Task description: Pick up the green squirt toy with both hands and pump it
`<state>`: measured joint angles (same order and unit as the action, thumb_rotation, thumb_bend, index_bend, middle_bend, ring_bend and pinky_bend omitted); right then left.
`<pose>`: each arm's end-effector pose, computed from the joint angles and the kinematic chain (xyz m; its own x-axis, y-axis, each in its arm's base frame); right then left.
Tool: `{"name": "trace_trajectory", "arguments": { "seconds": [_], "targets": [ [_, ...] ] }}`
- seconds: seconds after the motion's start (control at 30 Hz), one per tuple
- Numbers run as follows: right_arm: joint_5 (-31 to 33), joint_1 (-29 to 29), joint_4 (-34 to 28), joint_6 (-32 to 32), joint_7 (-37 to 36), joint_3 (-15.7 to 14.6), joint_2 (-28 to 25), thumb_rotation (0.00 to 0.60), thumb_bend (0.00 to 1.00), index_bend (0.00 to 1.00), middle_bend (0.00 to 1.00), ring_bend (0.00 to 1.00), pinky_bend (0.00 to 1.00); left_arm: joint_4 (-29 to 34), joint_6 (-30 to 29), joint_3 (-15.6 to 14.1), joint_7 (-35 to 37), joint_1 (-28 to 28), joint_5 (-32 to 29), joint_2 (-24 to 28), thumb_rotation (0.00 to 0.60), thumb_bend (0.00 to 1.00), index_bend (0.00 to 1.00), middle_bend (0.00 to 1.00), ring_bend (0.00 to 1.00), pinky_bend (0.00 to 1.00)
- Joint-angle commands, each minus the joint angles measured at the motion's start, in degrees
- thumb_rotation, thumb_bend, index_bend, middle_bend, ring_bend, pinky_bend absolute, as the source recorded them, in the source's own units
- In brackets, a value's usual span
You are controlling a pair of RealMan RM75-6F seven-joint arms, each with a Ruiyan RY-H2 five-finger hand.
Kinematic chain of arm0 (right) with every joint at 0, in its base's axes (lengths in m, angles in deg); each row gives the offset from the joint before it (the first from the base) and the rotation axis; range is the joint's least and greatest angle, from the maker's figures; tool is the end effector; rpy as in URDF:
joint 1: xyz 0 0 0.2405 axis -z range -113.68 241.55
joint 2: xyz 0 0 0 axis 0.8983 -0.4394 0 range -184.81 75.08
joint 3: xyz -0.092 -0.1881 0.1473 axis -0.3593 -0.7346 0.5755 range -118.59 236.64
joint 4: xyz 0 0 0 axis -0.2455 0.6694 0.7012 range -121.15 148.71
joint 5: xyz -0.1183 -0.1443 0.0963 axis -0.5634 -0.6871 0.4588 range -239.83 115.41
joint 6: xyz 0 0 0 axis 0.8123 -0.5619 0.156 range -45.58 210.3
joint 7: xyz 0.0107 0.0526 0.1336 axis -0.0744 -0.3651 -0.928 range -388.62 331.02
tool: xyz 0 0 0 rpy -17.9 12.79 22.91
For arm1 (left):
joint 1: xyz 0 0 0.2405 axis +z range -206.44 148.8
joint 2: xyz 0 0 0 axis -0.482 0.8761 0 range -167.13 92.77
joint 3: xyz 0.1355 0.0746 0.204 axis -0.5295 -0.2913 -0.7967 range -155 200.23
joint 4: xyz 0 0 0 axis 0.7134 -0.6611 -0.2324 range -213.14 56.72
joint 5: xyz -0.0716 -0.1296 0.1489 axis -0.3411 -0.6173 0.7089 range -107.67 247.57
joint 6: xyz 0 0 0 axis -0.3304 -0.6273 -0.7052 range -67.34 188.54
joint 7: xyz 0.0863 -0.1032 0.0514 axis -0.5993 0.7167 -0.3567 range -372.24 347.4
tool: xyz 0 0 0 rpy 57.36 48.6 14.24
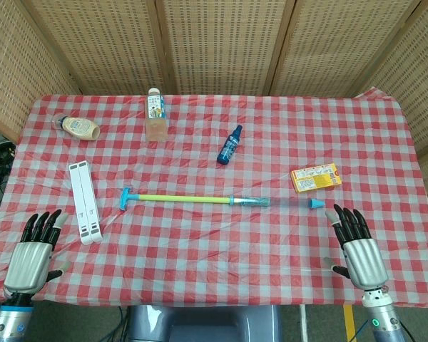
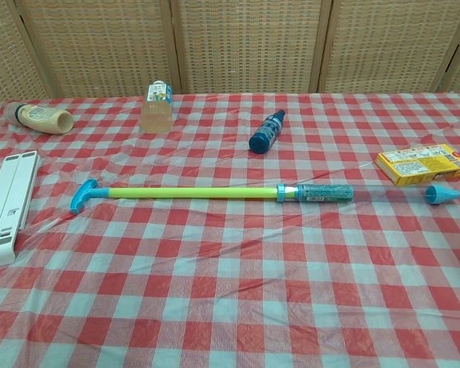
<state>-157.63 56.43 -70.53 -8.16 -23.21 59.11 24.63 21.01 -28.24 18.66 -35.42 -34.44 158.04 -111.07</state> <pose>-0.2756 -0.1812 0.0832 0.3643 0.0677 0.9288 -0.9043 -0.2128 0.3702 -0.2649 0.1558 0.0916 0.5035 0.0494 0.8626 0.8629 -0.0786 -0.4992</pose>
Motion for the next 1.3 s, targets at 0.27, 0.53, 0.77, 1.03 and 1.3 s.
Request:
{"name": "trace_trajectory", "arguments": {
  "seconds": [0.27, 0.53, 0.77, 1.03, 1.3],
  "targets": [
    [-0.2, 0.2, -0.3, 0.0, -0.4, 0.1, -0.2, 0.6, 0.15, 0.0, 0.0, 0.0, 0.0, 0.1, 0.5, 0.5, 0.1, 0.4, 0.2, 0.2, 0.6, 0.14, 0.0, 0.0, 0.0, 0.0],
    [-0.3, 0.3, -0.8, -0.1, -0.1, 0.3, -0.5, 0.6, 0.15, 0.0, 0.0, 0.0, 0.0, 0.2, 1.4, 1.1, 0.0, 0.3, -0.3, 0.1, 0.6, 0.14, 0.0, 0.0, 0.0, 0.0],
    [-0.2, 0.4, -1.1, 0.2, -0.1, 0.4, -0.7, 0.6, 0.15, 0.0, 0.0, 0.0, 0.0, 1.9, 2.7, 3.4, -0.4, -0.7, -2.3, 0.2, 0.6, 0.14, 0.0, 0.0, 0.0, 0.0],
    [0.6, 0.4, -1.1, 0.6, -0.5, 1.0, -0.6, 0.6, 0.15, 0.0, 0.0, 0.0, 0.0, 5.0, 8.5, 11.5, -6.9, -6.8, -10.3, -0.5, 0.6, 0.26, 0.14, 0.33, 0.36, 0.35],
    [2.1, 0.2, -0.7, 1.7, -2.0, 1.8, -0.9, 0.6, 0.15, 0.0, 0.0, 0.0, 0.0, 2.8, 16.9, 19.5, -11.5, -15.7, -22.3, -4.1, 0.6, 0.3, 0.37, 0.84, 0.77, 0.69]
  ]
}}
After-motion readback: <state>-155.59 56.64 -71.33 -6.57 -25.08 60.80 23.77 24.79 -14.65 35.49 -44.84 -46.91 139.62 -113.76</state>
